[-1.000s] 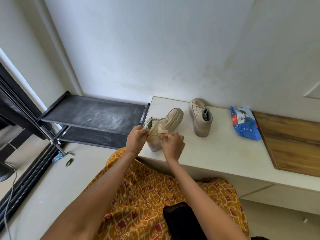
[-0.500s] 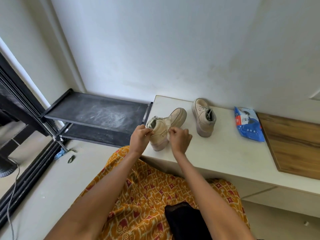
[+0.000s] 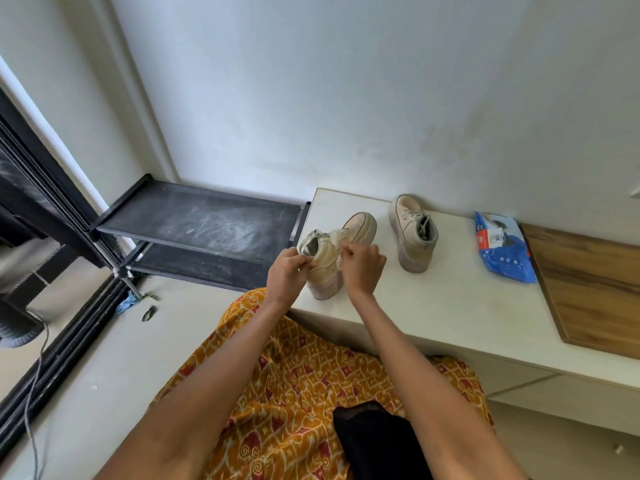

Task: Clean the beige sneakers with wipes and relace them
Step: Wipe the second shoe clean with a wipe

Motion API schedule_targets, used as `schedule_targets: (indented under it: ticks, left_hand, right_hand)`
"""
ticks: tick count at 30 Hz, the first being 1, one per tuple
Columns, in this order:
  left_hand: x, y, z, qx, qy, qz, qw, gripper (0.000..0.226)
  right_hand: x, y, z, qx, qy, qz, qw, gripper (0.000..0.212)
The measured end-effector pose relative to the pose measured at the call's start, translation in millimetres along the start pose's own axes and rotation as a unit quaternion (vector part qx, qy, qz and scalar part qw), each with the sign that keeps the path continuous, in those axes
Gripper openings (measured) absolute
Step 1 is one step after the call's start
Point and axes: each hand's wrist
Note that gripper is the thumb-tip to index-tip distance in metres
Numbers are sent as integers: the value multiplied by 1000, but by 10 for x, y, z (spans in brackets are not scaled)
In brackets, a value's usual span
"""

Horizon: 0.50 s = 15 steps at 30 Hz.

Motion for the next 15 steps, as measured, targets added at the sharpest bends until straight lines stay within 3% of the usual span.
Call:
schedule_targets:
  ticks: [7, 12, 15]
  left_hand:
    - [6, 23, -26, -4, -20, -2, 1000, 9]
    - [16, 21, -23, 6, -34, 4, 999, 7]
    - [38, 27, -28, 4, -30, 11, 999, 8]
  right_hand:
    - [-39, -20, -719, -26, -117, 64, 991, 11]
    - [40, -52, -407, -9, -91, 108, 990, 10]
    - [136, -106, -42, 42, 30, 110, 993, 14]
Point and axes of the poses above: each hand's wrist, its own z-axis towards the middle knuckle, its own y-axis out of the palm, x = y × z, and after that the axes turned 8 degrees about x, right-handed
